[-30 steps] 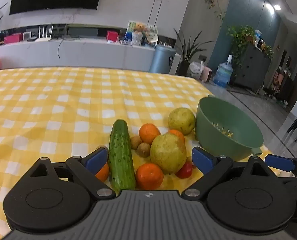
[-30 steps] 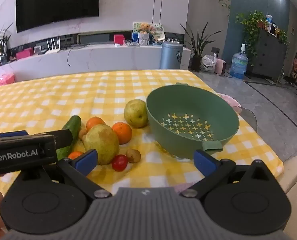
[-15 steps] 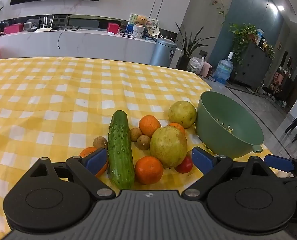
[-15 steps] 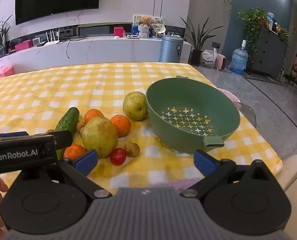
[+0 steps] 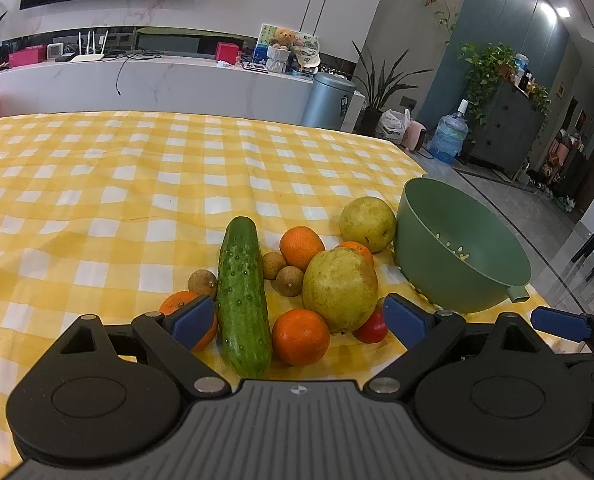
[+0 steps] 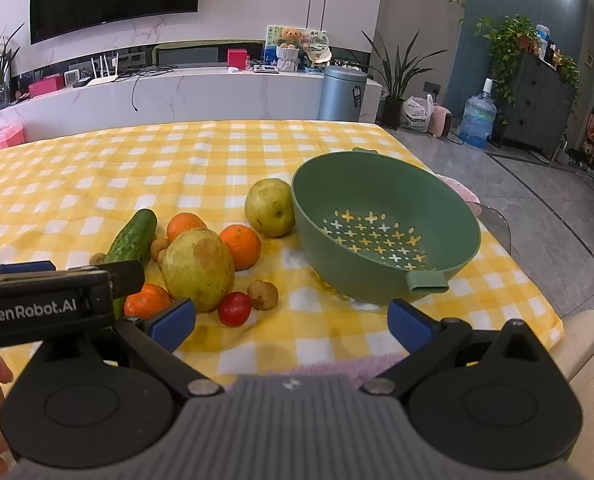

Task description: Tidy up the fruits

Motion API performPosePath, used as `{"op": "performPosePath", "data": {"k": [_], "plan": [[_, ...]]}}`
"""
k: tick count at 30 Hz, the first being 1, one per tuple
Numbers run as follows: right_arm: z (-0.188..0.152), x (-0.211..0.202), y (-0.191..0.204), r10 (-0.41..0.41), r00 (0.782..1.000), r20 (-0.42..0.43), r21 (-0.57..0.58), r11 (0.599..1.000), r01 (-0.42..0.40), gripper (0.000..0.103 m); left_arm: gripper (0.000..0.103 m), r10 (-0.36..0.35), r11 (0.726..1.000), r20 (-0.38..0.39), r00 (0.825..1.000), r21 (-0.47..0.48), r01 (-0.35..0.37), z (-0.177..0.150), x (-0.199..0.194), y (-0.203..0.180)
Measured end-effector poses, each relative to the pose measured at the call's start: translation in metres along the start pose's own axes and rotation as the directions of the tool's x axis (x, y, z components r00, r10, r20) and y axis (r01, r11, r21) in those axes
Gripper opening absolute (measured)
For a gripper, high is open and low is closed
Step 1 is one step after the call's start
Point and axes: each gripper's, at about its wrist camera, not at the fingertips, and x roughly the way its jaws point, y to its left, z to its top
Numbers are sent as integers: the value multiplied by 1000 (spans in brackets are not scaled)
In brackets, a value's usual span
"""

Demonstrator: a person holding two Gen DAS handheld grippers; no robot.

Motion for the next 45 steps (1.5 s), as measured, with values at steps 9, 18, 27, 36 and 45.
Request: {"op": "performPosePath", "data": {"k": [9,18,27,36,45], "plan": [[-1,1,0,-6,1000,-4,-5,1000,6,99,103,-5,1000,-17,1000,-9,5,-1,2,2],[-1,1,0,-8,1000,-5,-6,1000,8,99,103,-3,1000,-17,1000,-8,3,-2,3,2],[-1,1,0,-9,1000,-7,-7,1000,9,98,103,-4,1000,-17,1000,-9,3,-2,3,3],[-1,1,0,-10,1000,-7,-7,1000,10,98,103,-4,1000,-17,1000,-9,3,-1,3,2],[0,0,1,-11,1000,-7,-8,1000,11,98,103,-4,1000,-20,1000,-11,4,-2,3,3]]}}
